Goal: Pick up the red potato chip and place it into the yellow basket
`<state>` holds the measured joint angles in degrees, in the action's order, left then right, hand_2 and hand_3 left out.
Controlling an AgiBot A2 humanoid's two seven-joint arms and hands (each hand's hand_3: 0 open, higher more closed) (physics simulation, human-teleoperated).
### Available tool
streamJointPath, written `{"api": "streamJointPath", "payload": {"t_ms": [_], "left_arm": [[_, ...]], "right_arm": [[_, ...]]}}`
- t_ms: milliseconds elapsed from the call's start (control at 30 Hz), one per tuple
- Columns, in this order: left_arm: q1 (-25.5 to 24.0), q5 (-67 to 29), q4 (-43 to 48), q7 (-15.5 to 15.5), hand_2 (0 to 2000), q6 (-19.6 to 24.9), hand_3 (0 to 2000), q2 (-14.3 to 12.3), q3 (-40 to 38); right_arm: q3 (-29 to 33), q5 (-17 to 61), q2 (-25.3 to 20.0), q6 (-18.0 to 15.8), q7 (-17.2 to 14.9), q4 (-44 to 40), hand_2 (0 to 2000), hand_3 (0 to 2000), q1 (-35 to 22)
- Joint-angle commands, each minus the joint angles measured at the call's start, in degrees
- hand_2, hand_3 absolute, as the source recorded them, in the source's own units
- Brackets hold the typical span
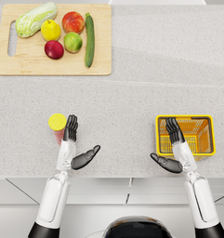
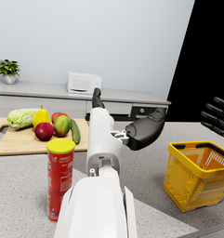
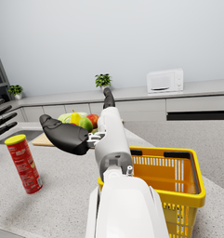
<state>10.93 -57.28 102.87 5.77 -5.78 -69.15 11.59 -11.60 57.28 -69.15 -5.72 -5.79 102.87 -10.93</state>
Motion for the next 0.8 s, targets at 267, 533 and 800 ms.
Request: {"api": "streamJointPath", "payload": {"t_ms": [267,533,800], "left_arm": [[0.00,0.00,0.00,0.00,0,0.00,0,0.00,0.00],[6.22,-2.51,-1.50,-4.67,0,4.68,0,-2.67,-7.40],[8.23,-22.95,-5.61,-5.69,0,5.70,0,-3.09,-16.92]], "right_arm": [[0.00,0.00,0.00,0.00,0.00,0.00,0,0,0.00],[6.13,2.51,-2.50,4.63,4.69,3.37,0,0,-4.18],[14.92,22.24,-2.97,5.64,5.71,2.68,0,0,-4.62]]}}
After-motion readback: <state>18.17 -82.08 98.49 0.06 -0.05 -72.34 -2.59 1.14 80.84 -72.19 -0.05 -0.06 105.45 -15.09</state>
